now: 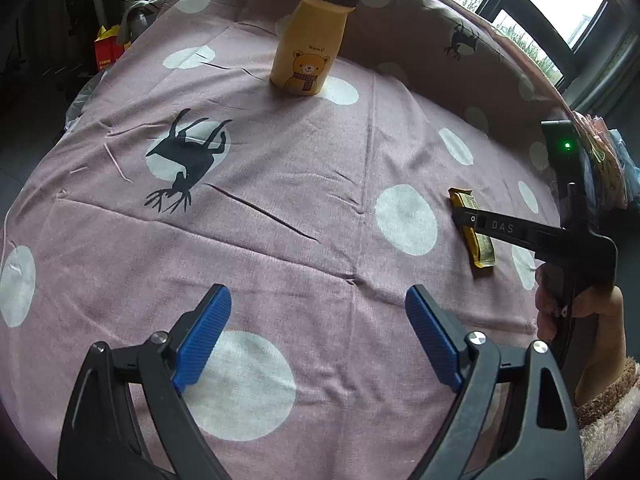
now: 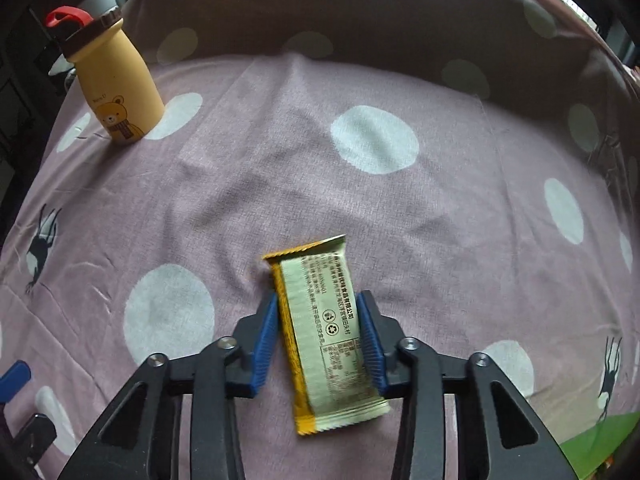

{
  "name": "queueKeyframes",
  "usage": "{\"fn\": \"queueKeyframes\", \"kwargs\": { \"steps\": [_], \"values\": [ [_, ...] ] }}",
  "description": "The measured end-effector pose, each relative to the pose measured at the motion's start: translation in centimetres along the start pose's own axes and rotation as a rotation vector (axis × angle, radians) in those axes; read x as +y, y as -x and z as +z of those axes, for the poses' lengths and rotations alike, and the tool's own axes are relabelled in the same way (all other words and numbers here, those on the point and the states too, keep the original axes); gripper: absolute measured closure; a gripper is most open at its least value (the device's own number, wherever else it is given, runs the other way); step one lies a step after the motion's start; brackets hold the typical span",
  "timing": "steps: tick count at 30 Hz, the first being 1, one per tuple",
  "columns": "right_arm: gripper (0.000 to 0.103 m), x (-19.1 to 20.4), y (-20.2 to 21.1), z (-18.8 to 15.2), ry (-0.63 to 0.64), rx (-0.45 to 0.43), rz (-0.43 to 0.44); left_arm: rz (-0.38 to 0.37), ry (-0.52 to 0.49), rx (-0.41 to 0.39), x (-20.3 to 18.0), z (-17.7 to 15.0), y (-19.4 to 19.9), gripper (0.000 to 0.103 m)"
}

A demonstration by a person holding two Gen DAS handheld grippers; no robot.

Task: Organize snacks
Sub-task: 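Move the right gripper to the gold bar wrapper and grasp it, then lift the gold bar with the right gripper and carry it over the box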

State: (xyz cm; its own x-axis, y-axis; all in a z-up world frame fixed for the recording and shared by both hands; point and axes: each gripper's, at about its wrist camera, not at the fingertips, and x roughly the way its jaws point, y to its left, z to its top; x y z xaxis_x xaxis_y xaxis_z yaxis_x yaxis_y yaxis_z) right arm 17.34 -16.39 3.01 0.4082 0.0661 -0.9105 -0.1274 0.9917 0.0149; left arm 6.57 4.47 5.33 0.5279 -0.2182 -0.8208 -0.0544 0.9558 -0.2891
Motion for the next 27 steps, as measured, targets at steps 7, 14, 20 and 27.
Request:
{"fn": "queueKeyframes", "kwargs": {
  "steps": [7, 14, 20, 27],
  "values": [
    [0.067, 1.9, 4.4, -4.4, -0.085, -0.019, 0.123, 0.018, 0.013, -0.003, 0.5, 0.1, 0.1, 0.014],
    [0.066, 4.1, 6.5, -8.7, -0.203, 0.039, 0.26, 0.051, 0.054, 0.006, 1.7, 0.1, 0.3, 0.014],
    [0.066, 4.9, 4.8, -11.5, -0.28, 0.119, 0.332, 0.062, 0.061, 0.029, 2.0, 0.0, 0.0, 0.014],
    [0.044, 3.3, 6.9, -11.2, -0.322, -0.003, 0.409, 0.056, 0.033, 0.034, 1.1, -0.3, 0.0, 0.014]
  ]
}}
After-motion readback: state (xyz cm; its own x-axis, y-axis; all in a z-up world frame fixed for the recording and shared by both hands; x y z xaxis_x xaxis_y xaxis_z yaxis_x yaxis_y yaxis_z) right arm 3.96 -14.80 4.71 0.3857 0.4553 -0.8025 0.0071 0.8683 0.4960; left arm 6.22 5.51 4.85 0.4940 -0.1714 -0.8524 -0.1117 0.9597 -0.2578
